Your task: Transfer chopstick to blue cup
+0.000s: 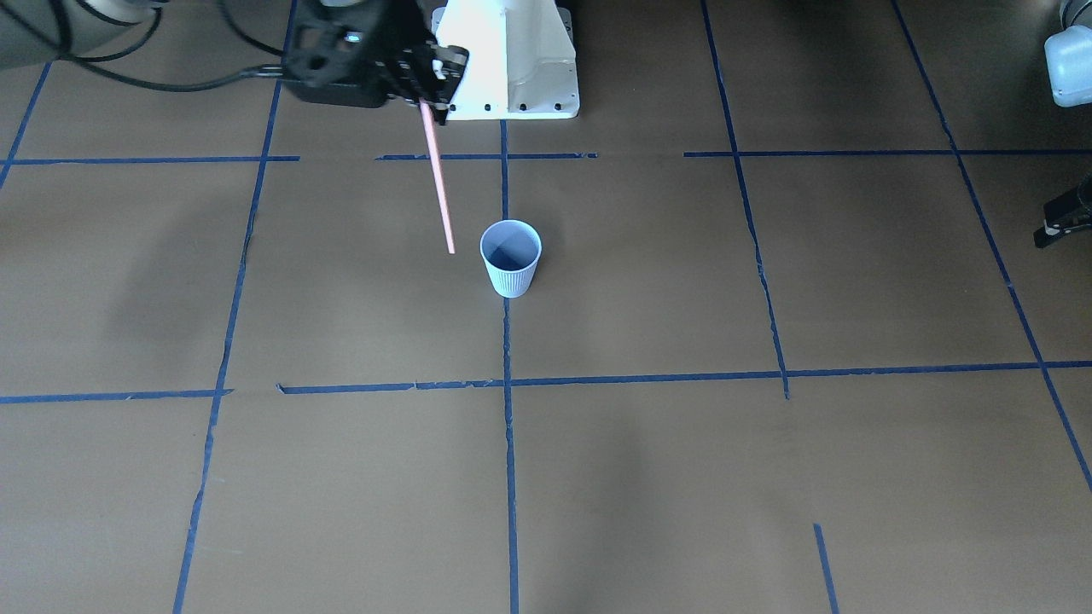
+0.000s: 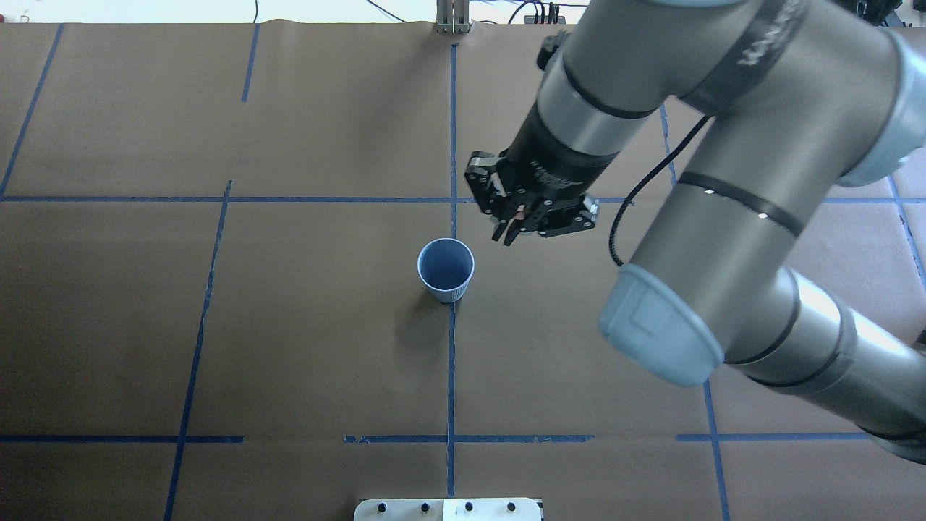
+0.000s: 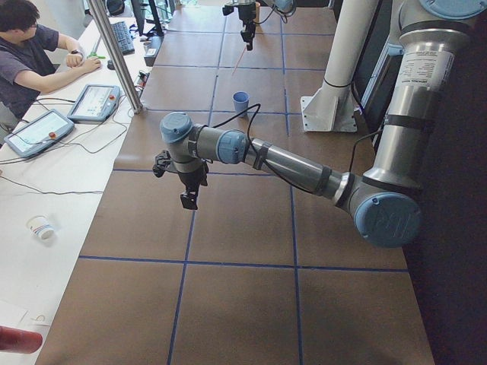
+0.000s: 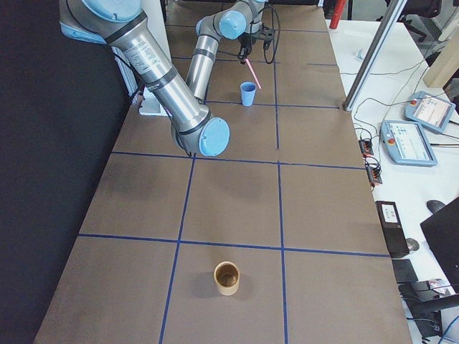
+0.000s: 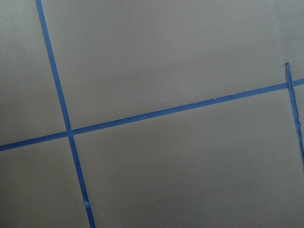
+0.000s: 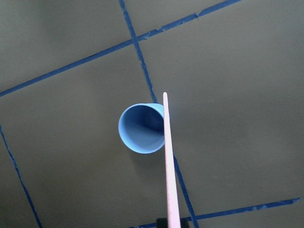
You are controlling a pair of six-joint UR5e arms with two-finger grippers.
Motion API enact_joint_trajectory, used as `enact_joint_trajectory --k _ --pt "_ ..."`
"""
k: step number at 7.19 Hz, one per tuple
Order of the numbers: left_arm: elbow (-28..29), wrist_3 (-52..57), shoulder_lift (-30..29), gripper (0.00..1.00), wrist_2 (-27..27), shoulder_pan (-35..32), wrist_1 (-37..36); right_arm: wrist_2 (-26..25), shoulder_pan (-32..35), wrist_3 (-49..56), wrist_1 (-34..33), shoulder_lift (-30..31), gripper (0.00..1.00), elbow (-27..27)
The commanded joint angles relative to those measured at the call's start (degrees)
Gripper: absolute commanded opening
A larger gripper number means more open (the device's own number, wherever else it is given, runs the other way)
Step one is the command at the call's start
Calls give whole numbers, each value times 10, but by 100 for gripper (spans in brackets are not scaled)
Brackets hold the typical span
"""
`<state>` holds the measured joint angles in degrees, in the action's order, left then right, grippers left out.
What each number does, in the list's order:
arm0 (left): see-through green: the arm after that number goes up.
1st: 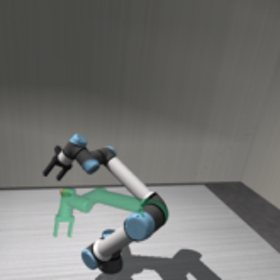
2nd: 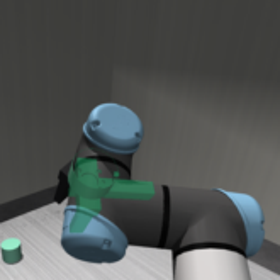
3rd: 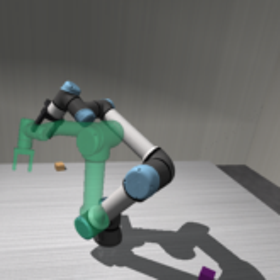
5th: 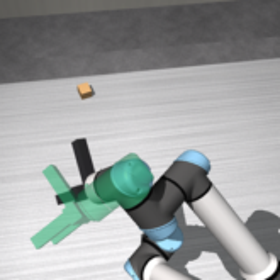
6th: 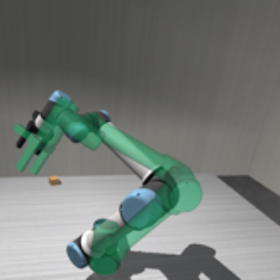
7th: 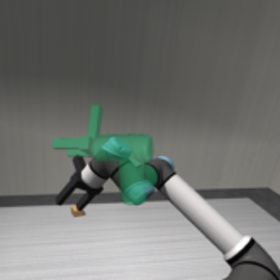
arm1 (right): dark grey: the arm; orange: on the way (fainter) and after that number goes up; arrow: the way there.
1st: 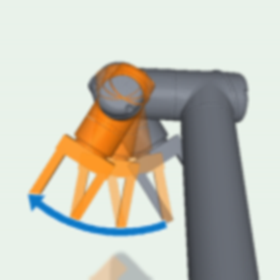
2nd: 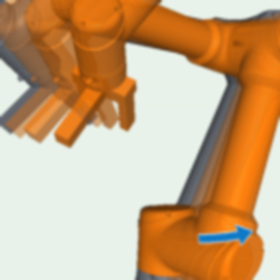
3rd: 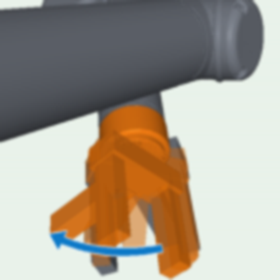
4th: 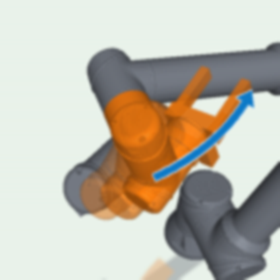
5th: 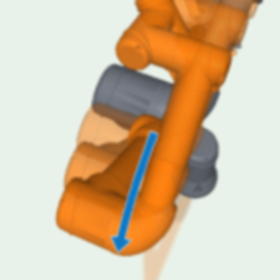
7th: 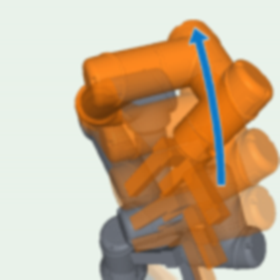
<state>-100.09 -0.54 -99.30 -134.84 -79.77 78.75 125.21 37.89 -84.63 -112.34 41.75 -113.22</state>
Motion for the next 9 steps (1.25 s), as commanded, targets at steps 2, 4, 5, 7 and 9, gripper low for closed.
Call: enact_joint_trajectory --k 2,4,5,7,9 --pt "5 0 2 100 -2 -3 3 -68 -85 -39 25 -23 0 44" --pt "4 0 1 100 -2 -5 3 -74 -89 -39 27 -22 1 56" --pt "4 0 1 100 -2 -6 3 -74 -89 -38 40 -19 5 66" --pt "5 0 1 100 -2 -6 3 -76 -78 -34 70 -13 99 78" --pt "7 0 1 100 -2 -6 3 -79 -57 -33 70 -11 100 78"
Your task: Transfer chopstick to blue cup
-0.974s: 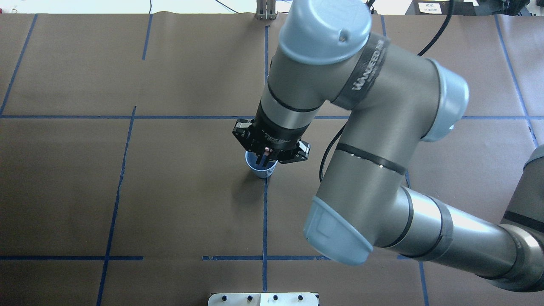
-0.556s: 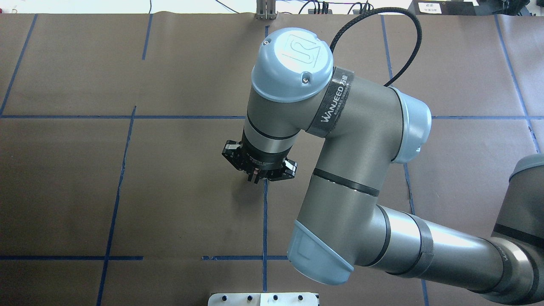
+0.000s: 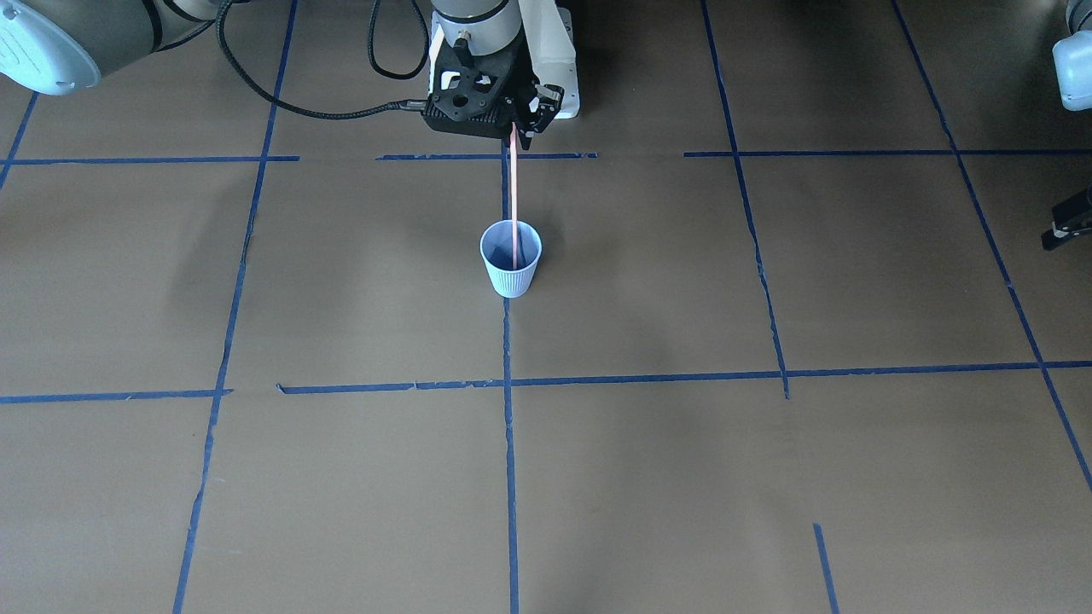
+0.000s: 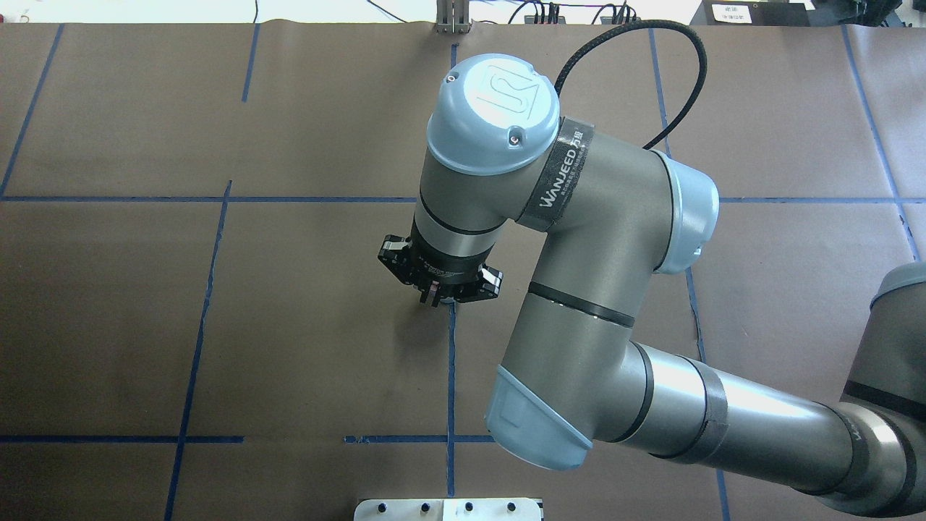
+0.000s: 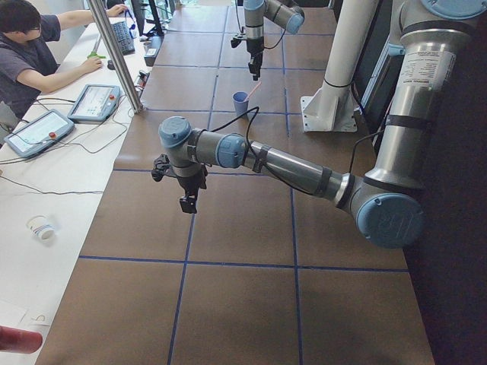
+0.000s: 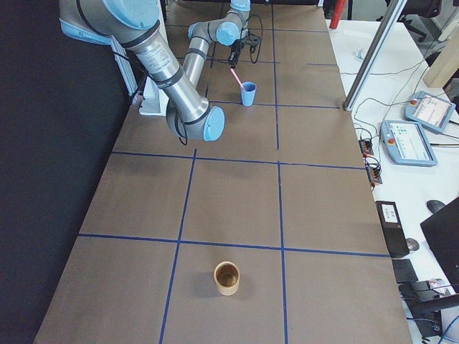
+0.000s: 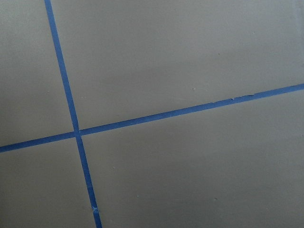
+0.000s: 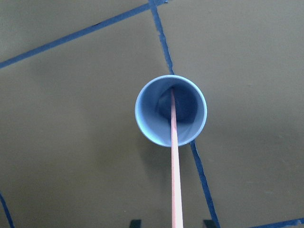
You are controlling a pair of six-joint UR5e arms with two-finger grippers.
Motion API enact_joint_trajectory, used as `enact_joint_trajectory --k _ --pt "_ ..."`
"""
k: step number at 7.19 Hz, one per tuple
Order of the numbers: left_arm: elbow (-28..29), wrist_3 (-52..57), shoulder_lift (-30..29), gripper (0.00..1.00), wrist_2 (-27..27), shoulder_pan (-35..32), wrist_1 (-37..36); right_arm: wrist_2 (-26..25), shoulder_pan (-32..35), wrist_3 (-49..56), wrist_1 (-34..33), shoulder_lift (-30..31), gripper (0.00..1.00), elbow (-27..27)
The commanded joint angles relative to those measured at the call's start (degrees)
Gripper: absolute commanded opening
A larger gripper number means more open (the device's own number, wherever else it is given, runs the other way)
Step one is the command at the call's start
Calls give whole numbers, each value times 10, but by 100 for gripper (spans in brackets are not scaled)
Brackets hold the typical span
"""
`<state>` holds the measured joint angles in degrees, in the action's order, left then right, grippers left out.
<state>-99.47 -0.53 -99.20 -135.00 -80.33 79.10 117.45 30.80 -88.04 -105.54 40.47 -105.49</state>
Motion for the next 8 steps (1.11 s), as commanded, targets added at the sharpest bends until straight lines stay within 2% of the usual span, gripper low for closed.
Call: enact_joint_trajectory --k 1,2,3,5,6,7,8 --pt "1 0 1 100 0 0 0 0 37 5 2 15 100 -11" --pt "1 1 1 100 0 0 0 1 66 28 7 67 100 -50" --pt "1 0 1 100 0 0 0 3 108 108 19 126 100 -87" --pt "1 0 1 100 0 0 0 8 183 234 27 220 100 -103" --pt "-2 -2 1 100 0 -1 1 12 217 293 55 279 100 -106" --pt "-4 -2 1 100 0 -3 0 45 266 351 88 341 100 -100" --pt "-5 -2 1 100 0 -5 0 105 336 470 115 411 100 -94"
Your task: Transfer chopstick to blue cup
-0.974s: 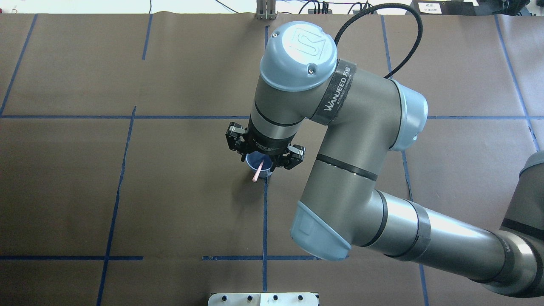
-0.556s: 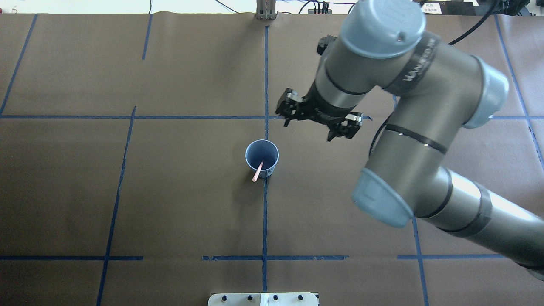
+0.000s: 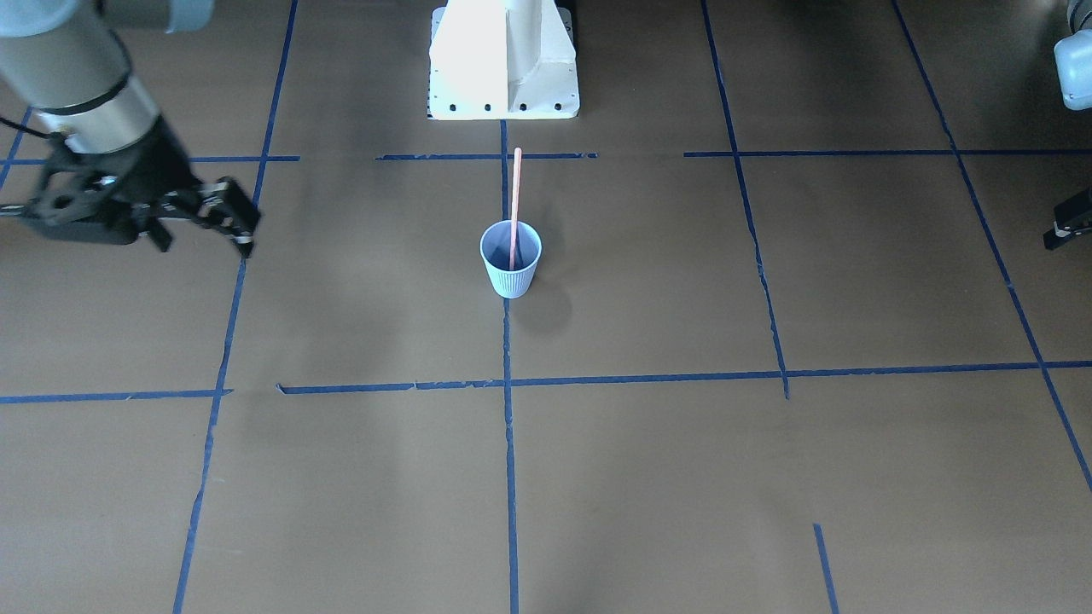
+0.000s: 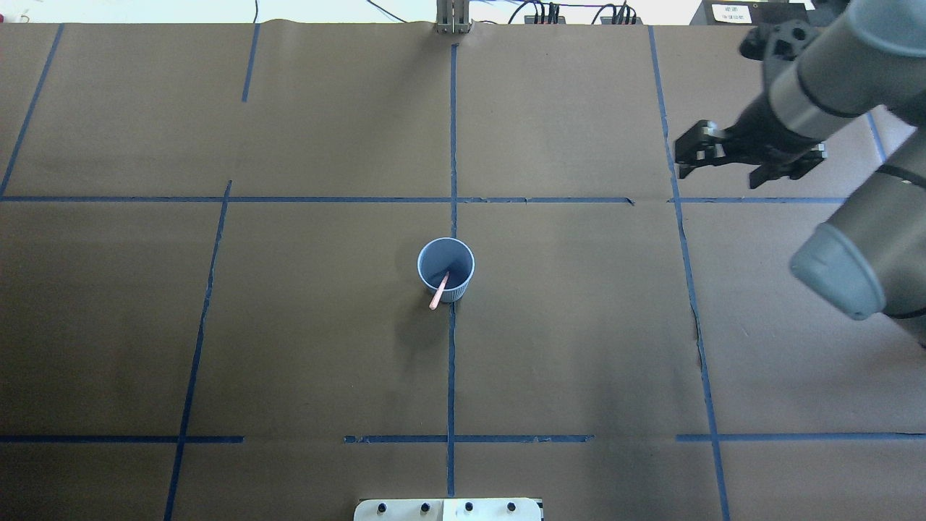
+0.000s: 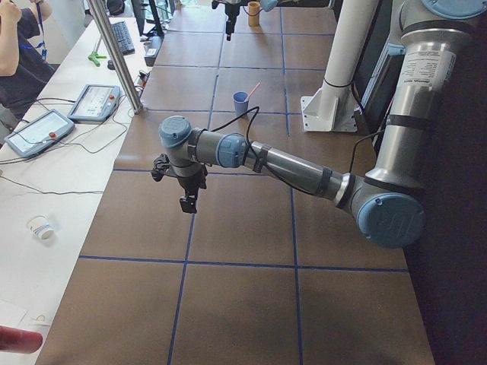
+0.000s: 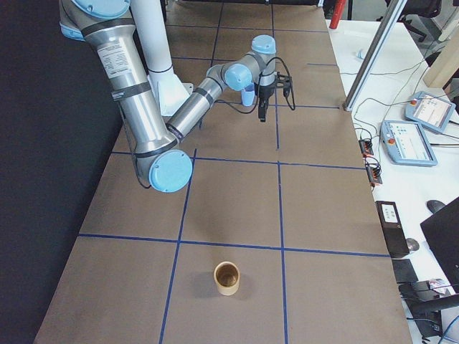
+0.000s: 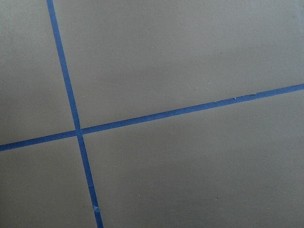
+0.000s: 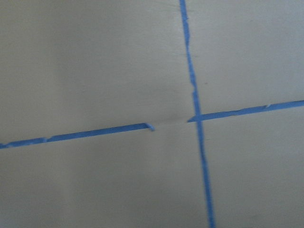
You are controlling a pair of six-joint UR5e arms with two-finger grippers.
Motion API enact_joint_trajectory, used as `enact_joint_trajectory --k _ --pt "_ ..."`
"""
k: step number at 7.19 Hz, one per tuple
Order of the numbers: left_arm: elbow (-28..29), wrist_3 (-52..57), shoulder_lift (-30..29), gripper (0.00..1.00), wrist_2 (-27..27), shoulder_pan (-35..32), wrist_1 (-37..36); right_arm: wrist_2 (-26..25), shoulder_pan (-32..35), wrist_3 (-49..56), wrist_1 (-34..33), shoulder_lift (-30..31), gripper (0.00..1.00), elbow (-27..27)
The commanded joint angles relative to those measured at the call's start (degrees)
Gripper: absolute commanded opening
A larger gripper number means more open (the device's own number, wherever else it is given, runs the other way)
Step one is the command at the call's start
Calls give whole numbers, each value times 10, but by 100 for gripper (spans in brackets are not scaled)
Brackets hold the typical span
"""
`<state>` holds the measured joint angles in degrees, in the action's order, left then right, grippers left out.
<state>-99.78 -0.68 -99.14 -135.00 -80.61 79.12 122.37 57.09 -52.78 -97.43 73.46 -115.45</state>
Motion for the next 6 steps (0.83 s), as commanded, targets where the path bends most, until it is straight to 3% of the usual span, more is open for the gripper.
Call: enact_joint_trajectory --k 1,3,4,5,6 --pt "-2 0 0 100 -4 -6 0 113 145 243 39 132 100 26" --pt "0 0 0 100 -7 -5 0 142 233 431 40 178 100 98" --pt "0 0 0 100 -7 -5 0 192 284 477 41 178 100 158" --pt "0 0 1 100 -7 -6 0 223 310 490 78 170 100 226" --pt "0 1 4 100 -7 -6 0 220 311 490 149 170 100 261"
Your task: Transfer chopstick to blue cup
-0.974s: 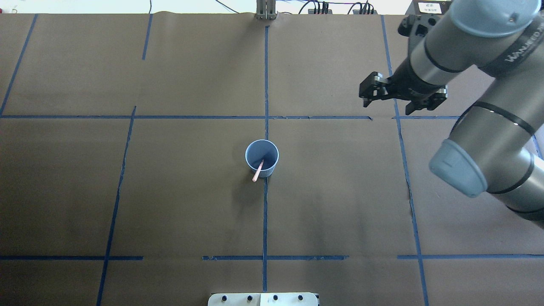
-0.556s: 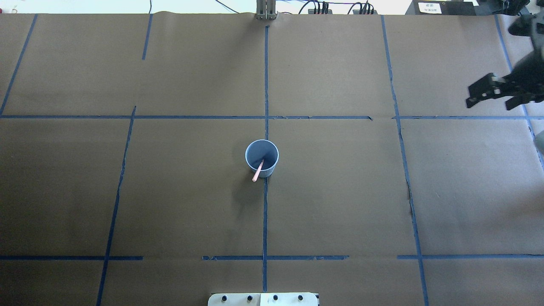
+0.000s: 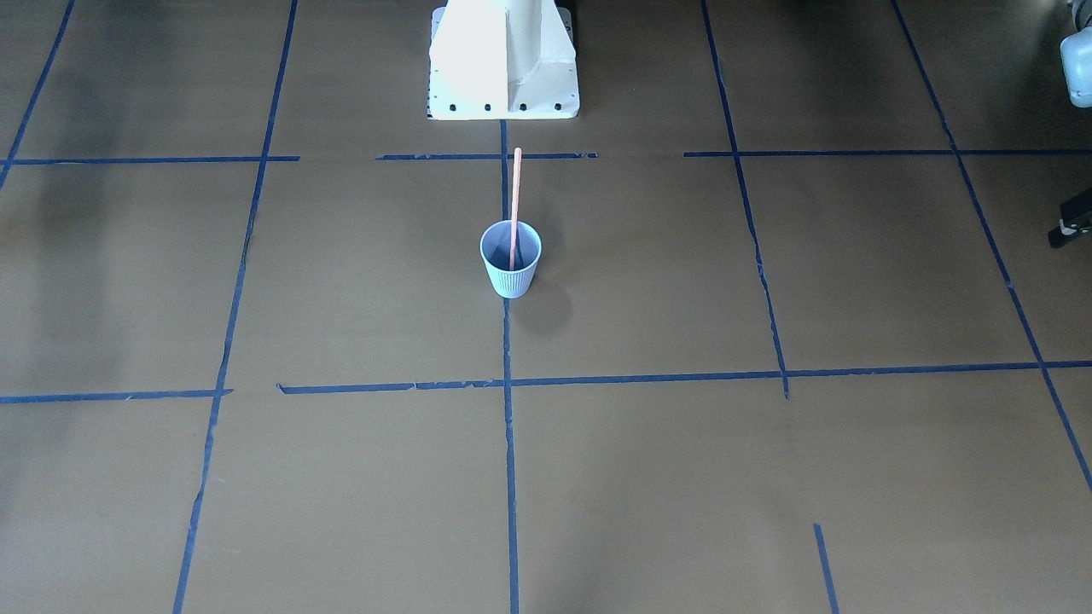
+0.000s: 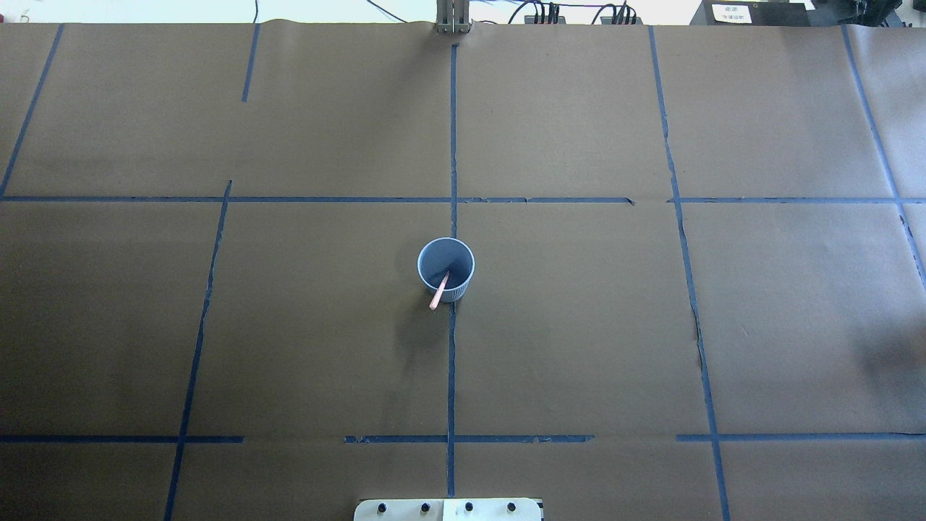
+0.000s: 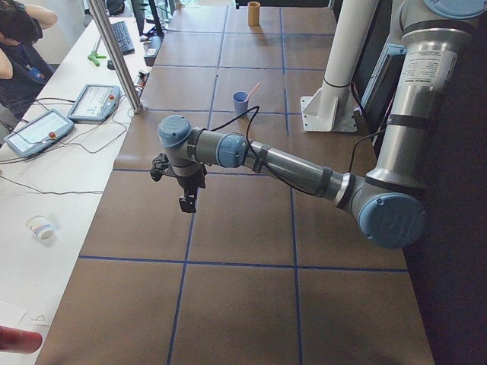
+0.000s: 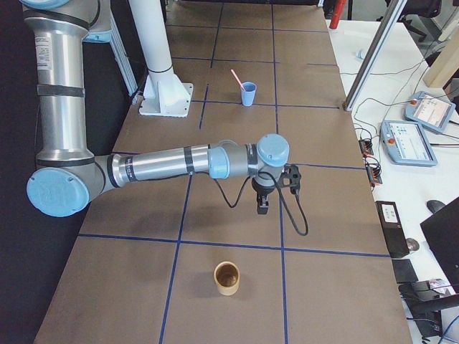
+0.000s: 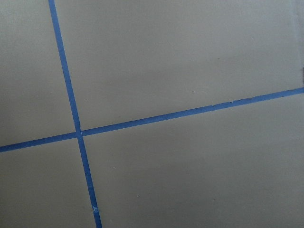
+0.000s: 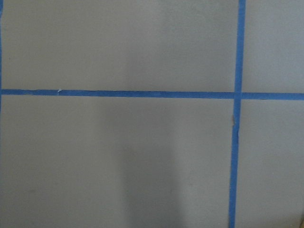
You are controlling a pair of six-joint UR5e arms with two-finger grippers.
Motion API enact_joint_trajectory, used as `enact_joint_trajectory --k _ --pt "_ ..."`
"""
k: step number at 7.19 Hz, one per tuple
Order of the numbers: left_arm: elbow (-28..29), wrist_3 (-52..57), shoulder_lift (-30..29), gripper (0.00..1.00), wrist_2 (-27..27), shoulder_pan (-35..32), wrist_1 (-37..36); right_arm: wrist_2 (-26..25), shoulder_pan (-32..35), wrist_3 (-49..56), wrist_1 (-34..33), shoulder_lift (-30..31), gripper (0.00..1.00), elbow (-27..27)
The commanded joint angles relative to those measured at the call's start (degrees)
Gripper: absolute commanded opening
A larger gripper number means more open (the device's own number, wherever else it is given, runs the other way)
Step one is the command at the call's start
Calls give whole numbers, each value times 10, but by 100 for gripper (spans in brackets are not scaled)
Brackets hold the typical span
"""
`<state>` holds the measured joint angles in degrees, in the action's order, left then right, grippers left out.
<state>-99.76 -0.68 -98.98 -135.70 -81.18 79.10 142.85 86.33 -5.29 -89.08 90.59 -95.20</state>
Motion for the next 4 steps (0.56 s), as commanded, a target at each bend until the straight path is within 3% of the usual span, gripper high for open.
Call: enact_joint_trajectory --k 1,4 --pt "1 -3 6 100 -1 0 -2 -1 18 15 93 -1 100 69" --pt "17 27 61 100 -2 -72 -7 -38 26 10 89 17 100 61"
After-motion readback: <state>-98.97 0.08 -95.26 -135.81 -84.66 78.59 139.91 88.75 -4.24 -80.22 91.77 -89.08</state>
